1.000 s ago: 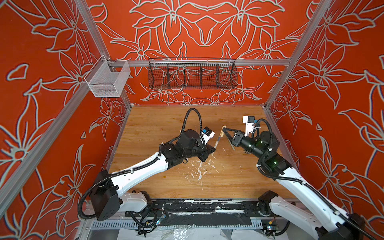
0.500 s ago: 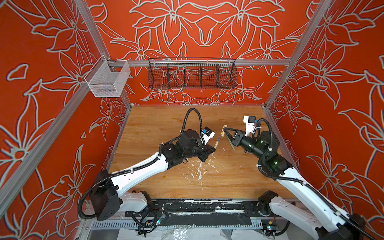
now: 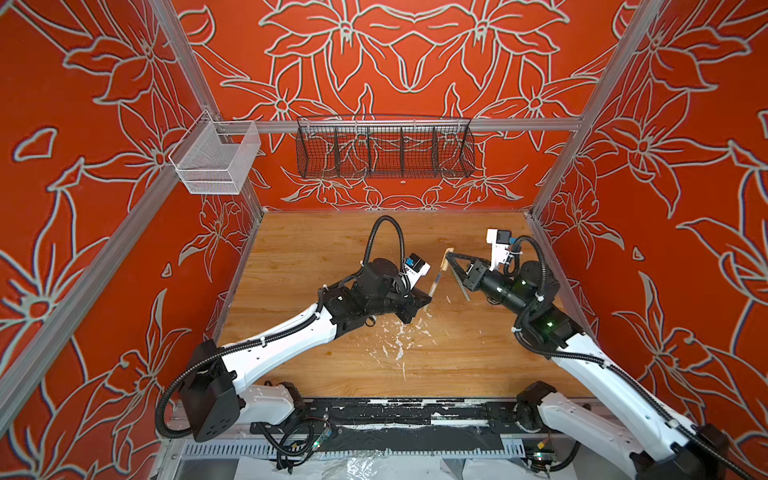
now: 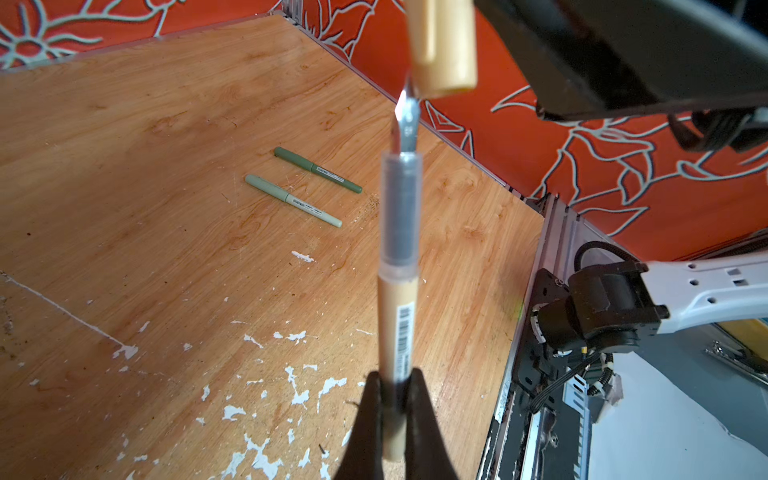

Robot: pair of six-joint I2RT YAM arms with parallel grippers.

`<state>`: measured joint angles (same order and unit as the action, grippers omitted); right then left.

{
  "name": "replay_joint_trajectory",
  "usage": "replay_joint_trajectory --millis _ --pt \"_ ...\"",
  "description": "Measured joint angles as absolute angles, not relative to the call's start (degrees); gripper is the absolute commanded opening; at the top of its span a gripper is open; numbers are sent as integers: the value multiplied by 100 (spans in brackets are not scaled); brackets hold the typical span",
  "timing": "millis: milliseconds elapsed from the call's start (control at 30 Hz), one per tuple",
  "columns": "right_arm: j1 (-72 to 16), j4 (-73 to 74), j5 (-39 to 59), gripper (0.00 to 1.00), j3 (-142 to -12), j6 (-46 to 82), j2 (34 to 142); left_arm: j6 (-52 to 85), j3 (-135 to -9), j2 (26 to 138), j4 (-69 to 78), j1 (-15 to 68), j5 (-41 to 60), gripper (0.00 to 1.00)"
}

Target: Insert the pens into the pen caps

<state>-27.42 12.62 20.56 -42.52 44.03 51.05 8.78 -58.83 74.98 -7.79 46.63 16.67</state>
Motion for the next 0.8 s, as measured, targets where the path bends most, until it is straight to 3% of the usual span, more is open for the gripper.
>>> replay_joint_trajectory --millis 800 --pt "-2753 1227 2080 0 -4195 4416 5017 873 -5883 7496 -790 4663 1660 0"
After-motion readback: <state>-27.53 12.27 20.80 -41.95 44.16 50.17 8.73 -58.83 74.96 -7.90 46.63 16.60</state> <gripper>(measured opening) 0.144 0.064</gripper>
